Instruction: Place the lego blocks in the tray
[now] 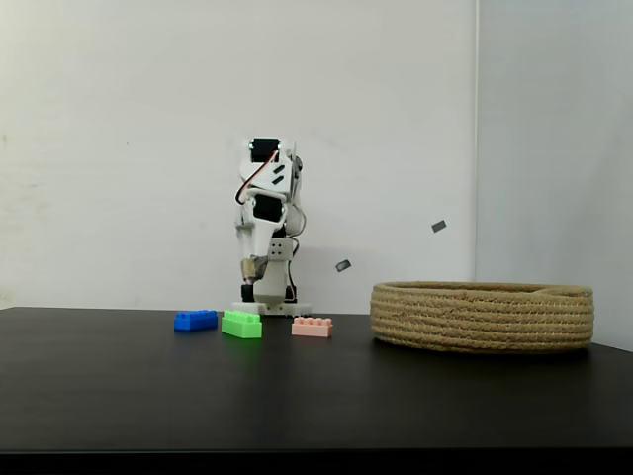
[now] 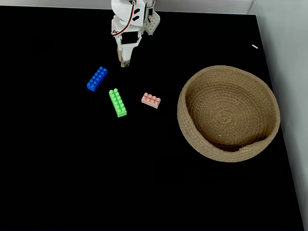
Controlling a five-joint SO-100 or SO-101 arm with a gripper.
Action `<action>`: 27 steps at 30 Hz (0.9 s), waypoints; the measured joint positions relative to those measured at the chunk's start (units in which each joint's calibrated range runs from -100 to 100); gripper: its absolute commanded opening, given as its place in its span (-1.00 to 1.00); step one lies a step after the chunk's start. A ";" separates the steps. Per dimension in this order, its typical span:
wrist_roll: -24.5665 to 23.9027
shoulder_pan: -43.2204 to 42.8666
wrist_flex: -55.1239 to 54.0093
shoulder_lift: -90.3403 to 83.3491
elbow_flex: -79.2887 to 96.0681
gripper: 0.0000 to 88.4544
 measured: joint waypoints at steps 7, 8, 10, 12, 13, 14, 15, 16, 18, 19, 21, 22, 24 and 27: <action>13.48 6.84 2.44 15.01 -13.08 -0.64; 15.34 7.33 3.57 16.88 -14.94 -0.63; 18.85 8.79 6.58 20.19 -17.94 -0.62; 22.47 10.67 9.26 22.99 -20.06 -0.58; 24.18 11.64 9.99 24.43 -20.95 -0.57; 25.69 12.62 10.23 25.78 -21.74 -0.56; 27.20 13.52 10.31 27.14 -22.62 -0.55; 28.62 14.50 10.64 28.67 -23.33 -0.53; 31.31 16.21 11.29 32.23 -25.72 -0.49; 32.38 16.94 11.45 34.27 -27.22 -0.47; 34.19 18.16 11.86 38.42 -30.76 -0.46; 34.87 18.65 12.34 40.37 -32.79 -0.46; 35.60 19.30 13.32 44.11 -36.94 -0.45; 35.70 19.87 13.97 48.09 -41.63 -0.45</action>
